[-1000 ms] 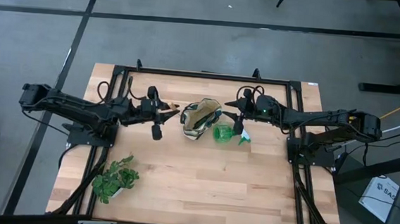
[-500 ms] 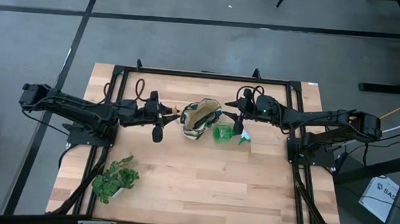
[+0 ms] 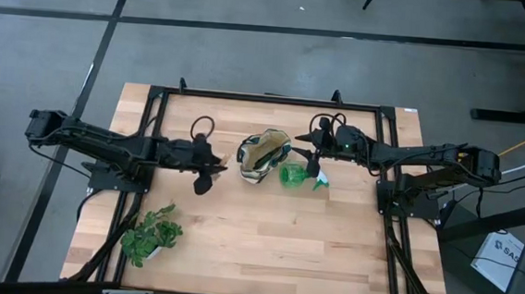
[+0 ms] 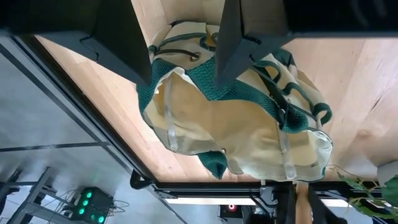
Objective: Pick & Place Garden tools in Gardening bag
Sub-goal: Put the brown trowel into the light brown gardening bag
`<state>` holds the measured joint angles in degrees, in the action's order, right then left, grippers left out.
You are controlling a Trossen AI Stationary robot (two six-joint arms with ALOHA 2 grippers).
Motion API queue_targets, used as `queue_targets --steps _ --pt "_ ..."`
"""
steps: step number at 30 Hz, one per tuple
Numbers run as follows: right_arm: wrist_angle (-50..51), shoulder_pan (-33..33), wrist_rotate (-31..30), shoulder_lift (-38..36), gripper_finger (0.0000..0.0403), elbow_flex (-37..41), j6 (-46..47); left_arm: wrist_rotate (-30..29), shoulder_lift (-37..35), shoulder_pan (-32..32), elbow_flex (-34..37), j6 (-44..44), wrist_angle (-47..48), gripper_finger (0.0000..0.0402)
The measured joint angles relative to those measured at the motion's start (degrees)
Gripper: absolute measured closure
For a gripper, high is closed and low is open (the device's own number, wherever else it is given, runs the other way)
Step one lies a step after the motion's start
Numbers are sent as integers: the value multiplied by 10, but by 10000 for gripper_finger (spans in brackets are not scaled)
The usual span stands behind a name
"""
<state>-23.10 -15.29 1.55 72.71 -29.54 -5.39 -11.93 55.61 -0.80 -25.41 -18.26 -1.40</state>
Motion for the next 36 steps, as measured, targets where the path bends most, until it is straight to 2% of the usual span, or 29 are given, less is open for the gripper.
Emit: queue_targets --steps 8,19,31,36 --pt "2 0 0 0 222 0 0 1 0 0 0 -86 124 327" --pt "2 0 1 0 222 0 0 -1 0 0 0 -63 148 327" --pt "2 0 1 0 222 0 15 -49 1 0 0 -185 246 327" --pt "2 0 1 0 222 0 15 -55 32 3 0 -207 254 327"
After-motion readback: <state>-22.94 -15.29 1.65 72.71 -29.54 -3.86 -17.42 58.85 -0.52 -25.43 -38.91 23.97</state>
